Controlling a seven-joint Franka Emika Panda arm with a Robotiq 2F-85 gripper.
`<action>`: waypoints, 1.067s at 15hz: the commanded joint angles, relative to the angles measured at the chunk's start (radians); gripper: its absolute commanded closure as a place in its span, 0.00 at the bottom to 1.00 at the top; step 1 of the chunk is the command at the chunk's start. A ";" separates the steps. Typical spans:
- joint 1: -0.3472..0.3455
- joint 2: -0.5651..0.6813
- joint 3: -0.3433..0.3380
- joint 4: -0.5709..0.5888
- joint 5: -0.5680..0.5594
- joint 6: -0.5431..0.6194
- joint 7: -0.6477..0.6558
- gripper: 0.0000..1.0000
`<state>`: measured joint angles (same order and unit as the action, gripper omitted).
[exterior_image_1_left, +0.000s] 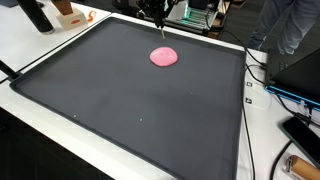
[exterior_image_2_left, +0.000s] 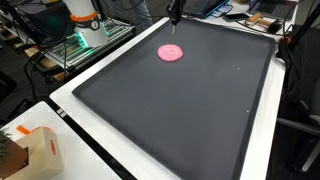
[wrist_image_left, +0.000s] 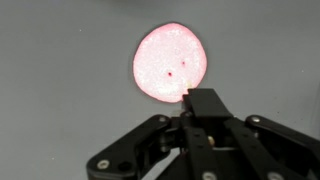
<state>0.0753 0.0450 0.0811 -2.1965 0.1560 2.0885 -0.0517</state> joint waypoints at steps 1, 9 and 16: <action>0.000 0.000 0.000 0.002 0.000 -0.003 0.000 0.87; 0.038 0.004 0.032 0.015 -0.090 -0.006 0.040 0.97; 0.139 0.051 0.115 0.068 -0.319 -0.014 0.239 0.97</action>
<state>0.1751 0.0576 0.1722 -2.1602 -0.0480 2.0885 0.0761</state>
